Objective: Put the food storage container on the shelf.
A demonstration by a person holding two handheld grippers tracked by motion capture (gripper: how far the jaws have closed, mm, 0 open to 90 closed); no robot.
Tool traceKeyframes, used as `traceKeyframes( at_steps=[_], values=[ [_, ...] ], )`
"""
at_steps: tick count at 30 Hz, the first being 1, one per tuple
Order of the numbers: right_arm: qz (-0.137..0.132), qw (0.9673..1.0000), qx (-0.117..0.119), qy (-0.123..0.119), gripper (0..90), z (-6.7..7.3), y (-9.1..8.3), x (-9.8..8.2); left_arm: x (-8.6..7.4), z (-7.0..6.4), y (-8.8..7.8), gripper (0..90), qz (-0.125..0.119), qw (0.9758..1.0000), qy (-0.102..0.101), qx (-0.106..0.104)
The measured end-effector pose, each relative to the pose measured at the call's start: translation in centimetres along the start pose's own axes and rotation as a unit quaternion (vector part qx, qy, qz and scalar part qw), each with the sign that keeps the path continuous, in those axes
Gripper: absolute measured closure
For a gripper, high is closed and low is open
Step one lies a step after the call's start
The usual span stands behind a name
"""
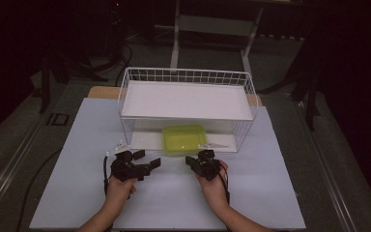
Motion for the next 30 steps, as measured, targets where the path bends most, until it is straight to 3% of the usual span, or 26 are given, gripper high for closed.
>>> traceKeyframes(
  at_steps=[2,7,12,17,28,30],
  values=[
    [0.000,1.0000,-0.004,-0.004,89.8,0.1,0.6,0.2,-0.1,0.0,-0.1,1.5,0.004,0.9999,0.010,0.003],
    [-0.005,0.9999,-0.015,0.001,89.9,-0.5,1.8,0.8,-0.1,0.0,-0.3,1.5,-0.004,0.9991,0.037,0.019],
    [-0.011,0.9995,-0.028,0.010,89.8,-1.3,2.9,1.6,0.0,-0.1,-0.3,1.5,-0.019,0.9987,0.045,0.017],
    [-0.018,0.9990,-0.041,0.010,89.7,-1.9,3.7,2.7,-0.2,-0.2,-0.1,1.5,-0.014,0.9973,0.066,0.028],
    [-0.029,0.9970,-0.054,0.047,88.8,-3.4,4.8,5.2,-0.5,-0.7,0.0,1.5,-0.013,0.9967,0.077,0.023],
    [-0.030,0.9972,-0.054,0.043,88.8,-3.5,5.0,5.4,-0.6,-0.6,-0.1,1.5,-0.015,0.9965,0.078,0.023]
  ],
)
Point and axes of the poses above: each handheld gripper's, and its own axes: y roughly forward along the jaws, x roughly out of its top, z roughly to its left, the point moved 7 cm from there along y, roughly forward along the jaws, and after that the axes turned 9 degrees about -y, right-handed, at the moved point
